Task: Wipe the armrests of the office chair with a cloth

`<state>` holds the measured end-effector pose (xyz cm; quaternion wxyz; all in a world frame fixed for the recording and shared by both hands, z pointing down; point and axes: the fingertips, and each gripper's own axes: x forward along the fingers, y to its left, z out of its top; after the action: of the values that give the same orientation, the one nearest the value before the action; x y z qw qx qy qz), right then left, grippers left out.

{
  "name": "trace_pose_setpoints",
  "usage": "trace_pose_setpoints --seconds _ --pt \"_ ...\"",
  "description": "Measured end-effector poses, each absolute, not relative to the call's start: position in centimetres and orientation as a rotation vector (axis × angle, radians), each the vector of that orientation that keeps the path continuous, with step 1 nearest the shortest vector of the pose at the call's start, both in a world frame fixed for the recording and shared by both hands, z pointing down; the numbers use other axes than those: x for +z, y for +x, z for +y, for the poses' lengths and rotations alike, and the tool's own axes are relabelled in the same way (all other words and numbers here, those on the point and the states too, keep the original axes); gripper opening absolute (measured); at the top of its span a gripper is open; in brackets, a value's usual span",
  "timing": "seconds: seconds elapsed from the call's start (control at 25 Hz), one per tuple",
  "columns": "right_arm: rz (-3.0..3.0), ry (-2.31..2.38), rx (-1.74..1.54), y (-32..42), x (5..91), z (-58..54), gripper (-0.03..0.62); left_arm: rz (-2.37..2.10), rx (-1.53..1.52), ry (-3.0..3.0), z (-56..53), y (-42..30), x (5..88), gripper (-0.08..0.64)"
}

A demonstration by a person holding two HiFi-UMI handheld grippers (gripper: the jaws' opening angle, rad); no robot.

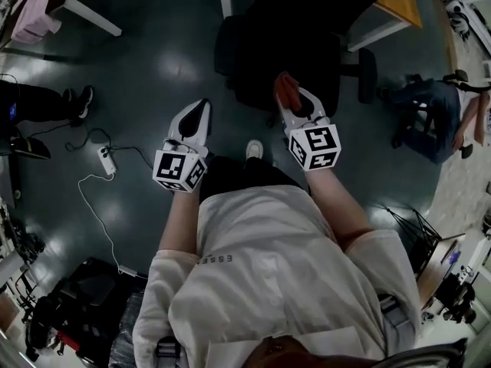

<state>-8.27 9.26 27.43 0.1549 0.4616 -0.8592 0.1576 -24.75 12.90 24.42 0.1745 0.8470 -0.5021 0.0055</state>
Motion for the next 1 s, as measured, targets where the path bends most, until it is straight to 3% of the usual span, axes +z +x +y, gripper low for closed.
trace_pose_setpoints --seconds 0.44,1.0 --pt "-2.295 1.401 0.459 -12.8 33.8 -4.3 0.069 -1.197 0.194 2.370 1.4 -28.3 33.3 0.008" --pt "-2.068 1.304 0.358 -17.8 42.1 -16.3 0.069 -0.902 0.317 2.338 -3.5 -27.1 44.3 0.008"
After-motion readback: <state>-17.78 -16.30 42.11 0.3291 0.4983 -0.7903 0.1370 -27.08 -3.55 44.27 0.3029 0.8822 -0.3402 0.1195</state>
